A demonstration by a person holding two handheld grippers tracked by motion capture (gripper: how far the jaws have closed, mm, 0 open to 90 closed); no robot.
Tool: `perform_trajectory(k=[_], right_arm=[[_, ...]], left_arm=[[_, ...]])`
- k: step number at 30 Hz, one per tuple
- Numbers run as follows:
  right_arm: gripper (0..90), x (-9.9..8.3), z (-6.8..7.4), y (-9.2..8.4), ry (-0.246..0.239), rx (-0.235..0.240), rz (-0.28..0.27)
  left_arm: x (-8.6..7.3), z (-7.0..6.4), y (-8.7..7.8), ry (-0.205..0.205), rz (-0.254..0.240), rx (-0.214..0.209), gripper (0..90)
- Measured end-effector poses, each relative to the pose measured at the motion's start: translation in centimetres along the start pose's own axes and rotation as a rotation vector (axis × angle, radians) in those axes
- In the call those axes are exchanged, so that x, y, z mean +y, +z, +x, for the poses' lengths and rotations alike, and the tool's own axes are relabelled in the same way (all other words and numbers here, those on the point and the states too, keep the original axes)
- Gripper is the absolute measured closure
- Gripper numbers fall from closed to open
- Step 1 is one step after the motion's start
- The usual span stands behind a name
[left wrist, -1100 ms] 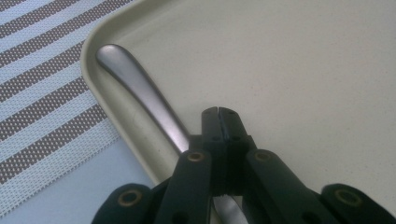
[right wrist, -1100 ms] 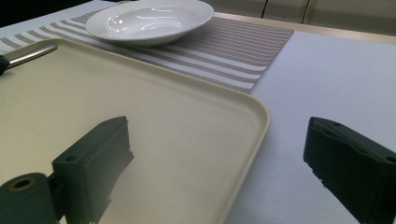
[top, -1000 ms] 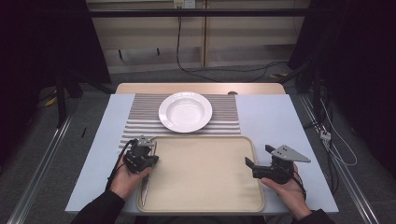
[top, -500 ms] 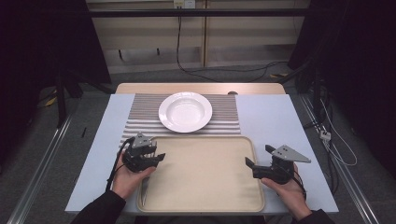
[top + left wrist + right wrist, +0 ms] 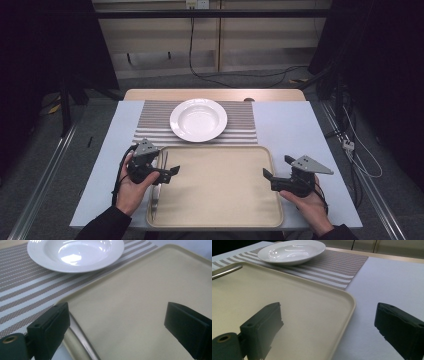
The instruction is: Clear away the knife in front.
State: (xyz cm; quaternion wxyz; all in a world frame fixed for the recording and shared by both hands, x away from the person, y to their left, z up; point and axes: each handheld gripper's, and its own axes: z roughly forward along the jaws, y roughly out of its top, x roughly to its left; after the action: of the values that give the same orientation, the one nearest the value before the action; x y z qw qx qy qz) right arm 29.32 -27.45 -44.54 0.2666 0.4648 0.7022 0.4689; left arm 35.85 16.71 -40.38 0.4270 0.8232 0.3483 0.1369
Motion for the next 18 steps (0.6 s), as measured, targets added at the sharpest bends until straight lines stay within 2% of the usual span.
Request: perform_trajectory(k=[2,5,9,16,18], right_arm=[[7.3,0.0,0.0,0.0,0.001,0.001,0.0],[7.2,0.0,0.0,0.0,0.002,0.0,0.001],[7.2,0.0,0.0,0.0,0.004,-0.001,0.0],[7.2,0.0,0.0,-0.1,0.002,-0.005,0.0],[7.3,0.0,0.0,-0.1,0.005,-0.007,-0.001]], left_arm=[[-0.1,0.0,-0.3,-0.004,0.008,-0.01,6.2],[-0.4,0.0,-0.8,0.009,-0.007,0.038,6.5],[-1.2,0.4,-1.5,-0.003,-0.013,0.089,6.6],[-2.3,0.9,-2.9,-0.013,-0.036,0.117,6.4],[-2.8,1.0,-3.3,-0.034,-0.049,0.119,6.4]])
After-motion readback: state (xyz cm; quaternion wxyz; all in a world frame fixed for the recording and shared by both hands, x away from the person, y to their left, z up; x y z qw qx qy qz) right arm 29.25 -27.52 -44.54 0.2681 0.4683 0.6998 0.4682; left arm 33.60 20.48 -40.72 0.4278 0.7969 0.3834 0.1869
